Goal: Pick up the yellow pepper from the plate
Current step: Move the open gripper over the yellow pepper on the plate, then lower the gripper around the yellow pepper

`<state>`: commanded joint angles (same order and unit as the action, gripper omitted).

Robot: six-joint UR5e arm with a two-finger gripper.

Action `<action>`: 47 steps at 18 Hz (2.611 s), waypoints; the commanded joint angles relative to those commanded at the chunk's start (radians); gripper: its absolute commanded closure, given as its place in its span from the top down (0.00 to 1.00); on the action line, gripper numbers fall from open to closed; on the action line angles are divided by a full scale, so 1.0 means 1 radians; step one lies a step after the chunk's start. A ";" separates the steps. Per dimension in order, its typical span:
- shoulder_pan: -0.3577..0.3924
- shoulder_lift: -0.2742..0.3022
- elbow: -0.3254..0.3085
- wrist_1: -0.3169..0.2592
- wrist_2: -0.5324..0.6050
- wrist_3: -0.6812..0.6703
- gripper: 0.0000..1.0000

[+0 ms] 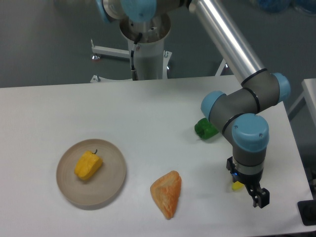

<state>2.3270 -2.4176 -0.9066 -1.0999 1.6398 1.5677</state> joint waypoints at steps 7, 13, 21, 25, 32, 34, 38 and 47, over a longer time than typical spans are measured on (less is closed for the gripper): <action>-0.020 0.079 -0.086 -0.003 -0.003 -0.060 1.00; -0.101 0.285 -0.316 -0.014 0.000 -0.303 1.00; -0.261 0.396 -0.489 -0.012 -0.106 -0.794 1.00; -0.351 0.417 -0.540 -0.003 -0.164 -1.017 1.00; -0.445 0.393 -0.554 0.018 -0.173 -1.118 1.00; -0.456 0.379 -0.554 0.054 -0.173 -1.118 1.00; -0.480 0.351 -0.552 0.066 -0.167 -1.106 1.00; -0.500 0.324 -0.555 0.066 -0.163 -1.080 1.00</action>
<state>1.8270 -2.0938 -1.4619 -1.0339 1.4772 0.4878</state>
